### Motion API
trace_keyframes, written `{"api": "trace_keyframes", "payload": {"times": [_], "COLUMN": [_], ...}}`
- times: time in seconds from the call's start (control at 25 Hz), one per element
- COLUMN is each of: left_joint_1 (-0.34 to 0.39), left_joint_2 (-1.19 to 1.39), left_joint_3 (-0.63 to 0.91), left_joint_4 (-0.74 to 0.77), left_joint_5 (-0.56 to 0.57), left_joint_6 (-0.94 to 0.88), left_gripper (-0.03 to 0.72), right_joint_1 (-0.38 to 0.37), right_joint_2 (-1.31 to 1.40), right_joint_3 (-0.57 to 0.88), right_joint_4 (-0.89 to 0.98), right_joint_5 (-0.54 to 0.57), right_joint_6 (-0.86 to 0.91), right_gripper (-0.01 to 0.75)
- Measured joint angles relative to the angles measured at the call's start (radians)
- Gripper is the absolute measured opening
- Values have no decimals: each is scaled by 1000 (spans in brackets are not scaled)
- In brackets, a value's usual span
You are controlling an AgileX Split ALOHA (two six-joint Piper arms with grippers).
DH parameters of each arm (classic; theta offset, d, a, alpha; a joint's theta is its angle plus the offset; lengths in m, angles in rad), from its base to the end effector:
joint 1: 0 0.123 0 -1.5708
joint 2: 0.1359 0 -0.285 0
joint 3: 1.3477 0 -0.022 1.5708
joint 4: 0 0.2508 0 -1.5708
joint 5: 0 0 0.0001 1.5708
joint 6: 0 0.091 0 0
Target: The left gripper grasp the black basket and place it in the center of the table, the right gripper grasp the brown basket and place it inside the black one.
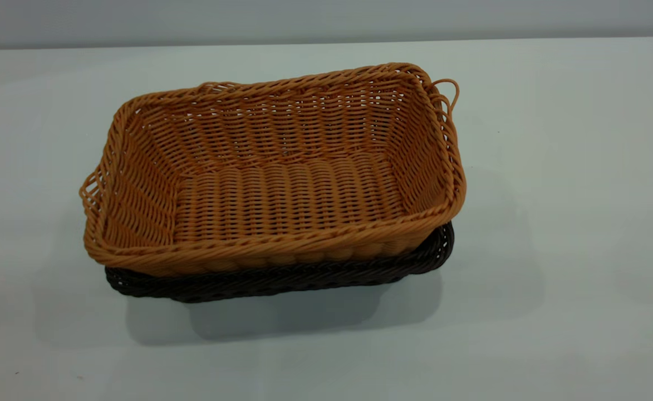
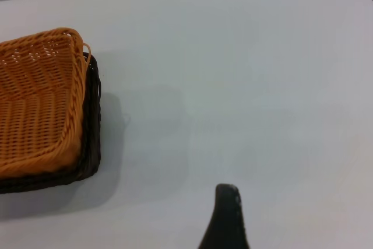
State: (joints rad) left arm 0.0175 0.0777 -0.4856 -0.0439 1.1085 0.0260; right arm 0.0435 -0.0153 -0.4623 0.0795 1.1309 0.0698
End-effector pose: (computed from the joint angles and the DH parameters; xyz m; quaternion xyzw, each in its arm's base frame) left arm 0.0061 -0.0035 0.2695 0.0041 0.8874 -0.0119 0.4609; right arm -0.0065 0.0063 0.2614 0.0090 0.8757 0.0668 0.4781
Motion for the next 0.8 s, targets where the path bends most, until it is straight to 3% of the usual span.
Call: {"api": "trace_keyframes", "payload": {"times": [0.8], "left_joint_1": [0], "left_joint_2": [-96], "left_joint_3": [0], "left_joint_4": [0], "left_joint_5": [7], "left_joint_6": [-1], "left_gripper": [453], "right_joint_1": [0], "right_joint_2": [0], "right_joint_3": [0], "right_joint_4": [3], "right_joint_5": [0], "right_joint_6": [0], "right_gripper": [540]}}
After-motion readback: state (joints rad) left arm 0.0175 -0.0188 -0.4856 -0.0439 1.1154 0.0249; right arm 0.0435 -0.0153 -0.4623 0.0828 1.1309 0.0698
